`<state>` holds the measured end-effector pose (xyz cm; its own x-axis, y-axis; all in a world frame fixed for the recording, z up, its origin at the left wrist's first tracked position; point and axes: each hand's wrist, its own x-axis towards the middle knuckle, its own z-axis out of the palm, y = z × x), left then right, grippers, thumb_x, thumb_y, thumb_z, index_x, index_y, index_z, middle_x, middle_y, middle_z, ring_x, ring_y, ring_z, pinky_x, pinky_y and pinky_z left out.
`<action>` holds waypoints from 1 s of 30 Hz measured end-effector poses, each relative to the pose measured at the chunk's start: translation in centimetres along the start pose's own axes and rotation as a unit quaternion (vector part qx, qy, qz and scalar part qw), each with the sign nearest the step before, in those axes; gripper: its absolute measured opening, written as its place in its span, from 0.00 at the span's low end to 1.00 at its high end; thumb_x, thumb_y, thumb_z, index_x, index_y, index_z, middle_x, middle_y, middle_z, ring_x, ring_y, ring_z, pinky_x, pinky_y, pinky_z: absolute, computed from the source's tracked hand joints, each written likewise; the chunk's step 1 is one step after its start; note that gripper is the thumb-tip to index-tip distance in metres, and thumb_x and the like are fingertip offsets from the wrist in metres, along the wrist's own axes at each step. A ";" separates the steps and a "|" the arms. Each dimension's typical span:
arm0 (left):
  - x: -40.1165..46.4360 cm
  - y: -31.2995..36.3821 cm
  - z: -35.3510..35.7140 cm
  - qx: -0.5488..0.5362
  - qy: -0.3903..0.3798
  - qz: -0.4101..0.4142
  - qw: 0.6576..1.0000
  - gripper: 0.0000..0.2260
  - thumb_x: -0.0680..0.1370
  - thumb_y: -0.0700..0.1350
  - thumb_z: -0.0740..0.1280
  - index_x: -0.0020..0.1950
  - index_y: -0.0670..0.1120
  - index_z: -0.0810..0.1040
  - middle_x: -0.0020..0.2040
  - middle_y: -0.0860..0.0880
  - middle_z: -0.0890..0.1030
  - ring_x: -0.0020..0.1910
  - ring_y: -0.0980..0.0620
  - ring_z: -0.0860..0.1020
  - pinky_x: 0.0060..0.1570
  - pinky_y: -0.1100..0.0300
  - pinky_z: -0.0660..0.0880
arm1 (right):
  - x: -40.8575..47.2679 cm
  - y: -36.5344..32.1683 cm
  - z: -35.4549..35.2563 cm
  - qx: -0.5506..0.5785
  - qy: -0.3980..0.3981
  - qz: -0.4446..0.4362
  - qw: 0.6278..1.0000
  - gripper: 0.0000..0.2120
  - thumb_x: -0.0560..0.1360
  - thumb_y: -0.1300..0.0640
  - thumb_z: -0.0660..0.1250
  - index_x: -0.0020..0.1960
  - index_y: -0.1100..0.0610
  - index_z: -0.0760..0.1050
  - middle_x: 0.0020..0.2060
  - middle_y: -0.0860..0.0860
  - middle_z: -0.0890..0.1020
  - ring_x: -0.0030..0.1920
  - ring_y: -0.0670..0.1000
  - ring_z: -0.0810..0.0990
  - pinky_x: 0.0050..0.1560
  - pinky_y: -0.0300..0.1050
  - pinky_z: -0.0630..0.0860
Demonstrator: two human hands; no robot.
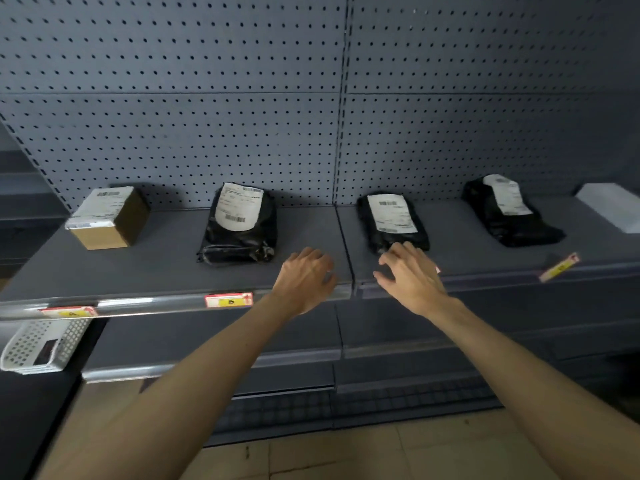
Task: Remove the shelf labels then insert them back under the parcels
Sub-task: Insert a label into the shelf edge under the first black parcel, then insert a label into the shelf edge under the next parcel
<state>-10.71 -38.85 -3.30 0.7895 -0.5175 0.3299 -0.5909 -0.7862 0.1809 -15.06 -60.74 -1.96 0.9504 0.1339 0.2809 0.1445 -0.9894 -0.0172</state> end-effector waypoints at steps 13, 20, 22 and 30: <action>4.3 12.1 7.3 0.046 -0.033 -0.042 0.998 0.10 0.78 0.47 0.65 0.54 0.43 0.78 0.54 0.45 0.79 0.56 0.46 0.74 0.56 0.53 0.73 | -2.0 10.9 0.8 0.052 -0.022 -0.068 0.996 0.09 0.78 0.56 0.64 0.56 0.58 0.77 0.52 0.53 0.77 0.52 0.53 0.75 0.48 0.49 0.76; 4.9 13.8 9.4 0.047 -0.012 -0.090 0.995 0.07 0.78 0.43 0.63 0.51 0.42 0.79 0.53 0.44 0.77 0.55 0.43 0.72 0.53 0.51 0.70 | -2.5 11.9 1.6 0.061 0.004 -0.097 0.993 0.03 0.77 0.61 0.66 0.48 0.59 0.77 0.44 0.54 0.78 0.44 0.53 0.75 0.42 0.48 0.75; 5.0 14.0 9.4 0.059 -0.009 -0.087 0.994 0.06 0.78 0.42 0.63 0.51 0.43 0.79 0.52 0.44 0.77 0.54 0.43 0.72 0.52 0.52 0.69 | -2.5 12.3 1.9 0.066 0.008 -0.093 0.993 0.03 0.77 0.61 0.65 0.47 0.59 0.78 0.43 0.54 0.78 0.44 0.53 0.75 0.43 0.48 0.75; 5.1 13.1 8.2 0.168 -0.052 -0.009 0.984 0.06 0.74 0.38 0.68 0.49 0.44 0.75 0.49 0.46 0.75 0.48 0.47 0.72 0.47 0.56 0.70 | -3.0 12.3 3.6 0.090 0.004 -0.051 0.995 0.04 0.76 0.61 0.68 0.46 0.59 0.81 0.45 0.53 0.78 0.47 0.53 0.75 0.45 0.46 0.74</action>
<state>-13.08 -54.55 -6.83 0.8222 -0.5206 0.2302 -0.5026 -0.8538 -0.1359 -15.18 -73.08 -6.52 0.9262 0.2314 0.2977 0.2872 -0.9445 -0.1596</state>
